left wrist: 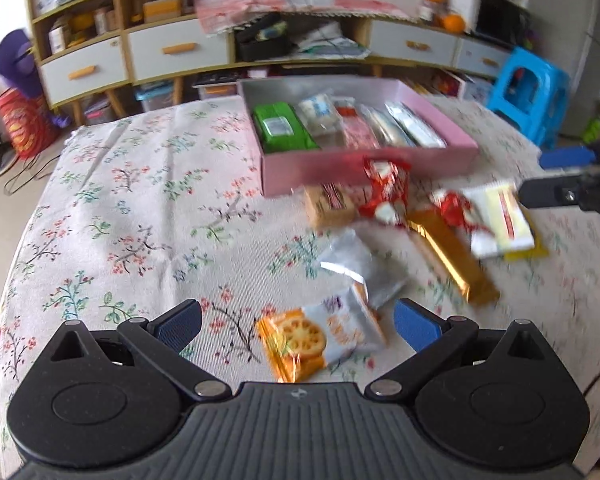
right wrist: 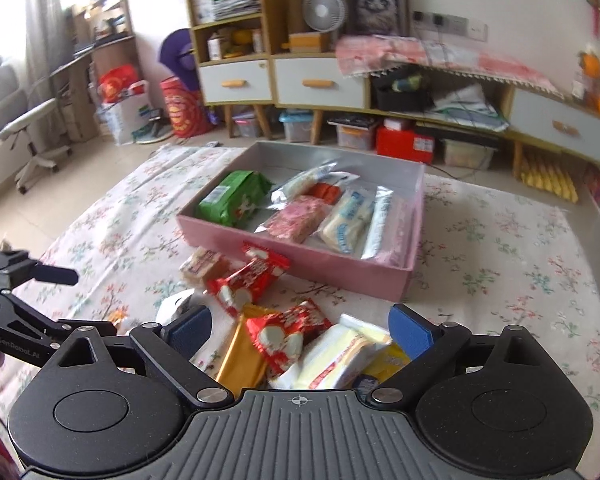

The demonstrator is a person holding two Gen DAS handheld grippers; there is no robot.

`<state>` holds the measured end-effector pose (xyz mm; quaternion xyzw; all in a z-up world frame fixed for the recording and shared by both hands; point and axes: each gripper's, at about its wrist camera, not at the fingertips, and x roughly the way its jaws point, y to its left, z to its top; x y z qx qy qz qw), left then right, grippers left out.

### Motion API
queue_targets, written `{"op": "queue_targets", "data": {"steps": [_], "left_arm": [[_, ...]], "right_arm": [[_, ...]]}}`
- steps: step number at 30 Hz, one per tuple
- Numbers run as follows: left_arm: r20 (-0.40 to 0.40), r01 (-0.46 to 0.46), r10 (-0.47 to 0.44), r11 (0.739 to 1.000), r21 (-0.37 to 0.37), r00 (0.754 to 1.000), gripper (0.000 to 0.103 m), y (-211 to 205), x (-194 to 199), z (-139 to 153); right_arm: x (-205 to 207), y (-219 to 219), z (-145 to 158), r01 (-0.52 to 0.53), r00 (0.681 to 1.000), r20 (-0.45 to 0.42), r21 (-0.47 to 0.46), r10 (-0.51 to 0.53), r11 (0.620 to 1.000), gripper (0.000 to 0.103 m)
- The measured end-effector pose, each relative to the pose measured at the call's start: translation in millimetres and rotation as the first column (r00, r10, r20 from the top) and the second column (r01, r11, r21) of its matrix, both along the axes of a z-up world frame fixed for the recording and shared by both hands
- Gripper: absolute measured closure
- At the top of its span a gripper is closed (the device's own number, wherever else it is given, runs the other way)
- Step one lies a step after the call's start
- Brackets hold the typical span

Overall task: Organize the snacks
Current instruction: 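Withdraw both tools from the box back over the loose snacks, then grasp the red-and-white candy packet with the right tool while the left tool grasps the orange cracker packet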

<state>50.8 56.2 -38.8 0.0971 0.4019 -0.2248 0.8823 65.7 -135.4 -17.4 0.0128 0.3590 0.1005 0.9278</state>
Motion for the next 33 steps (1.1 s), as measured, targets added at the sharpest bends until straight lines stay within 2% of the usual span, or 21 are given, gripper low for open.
{"op": "queue_targets", "data": {"steps": [6, 10, 14, 18, 23, 27, 30, 33], "left_arm": [[0.017, 0.133, -0.135, 0.988, 0.083, 0.991, 0.001, -3, -8, -16], [0.020, 0.155, -0.159, 0.979, 0.132, 0.987, 0.005, -6, -6, -22], [0.012, 0.138, -0.140, 0.984, 0.112, 0.990, 0.007, -5, -1, -23], [-0.005, 0.101, -0.101, 0.991, 0.083, 0.995, 0.014, -4, 5, -23], [-0.043, 0.067, -0.065, 0.997, 0.029, 0.997, 0.033, -1, 12, -21], [-0.054, 0.054, -0.053, 0.998, 0.022, 0.997, 0.040, 0, 14, -20], [-0.062, 0.049, -0.047, 0.999, 0.017, 0.997, 0.052, 2, 16, -18], [-0.074, 0.048, -0.047, 0.999, 0.012, 0.996, 0.054, 2, 16, -16]], "right_arm": [[-5, 24, -21, -0.152, 0.988, 0.005, -0.056, 0.152, 0.987, 0.006], [2, 31, -30, -0.160, 0.987, 0.006, -0.071, 0.161, 0.985, 0.006], [14, 29, -36, -0.134, 0.991, -0.003, -0.059, 0.134, 0.989, 0.006], [24, 26, -47, -0.100, 0.995, -0.011, -0.071, 0.100, 0.992, 0.006], [30, 21, -52, -0.065, 0.998, -0.011, -0.064, 0.065, 0.996, 0.009], [33, 21, -52, -0.055, 0.998, -0.015, -0.060, 0.054, 0.997, 0.021], [35, 24, -55, -0.082, 0.996, -0.037, -0.062, 0.080, 0.995, 0.039], [35, 24, -57, -0.082, 0.996, -0.043, -0.073, 0.079, 0.994, 0.051]]}}
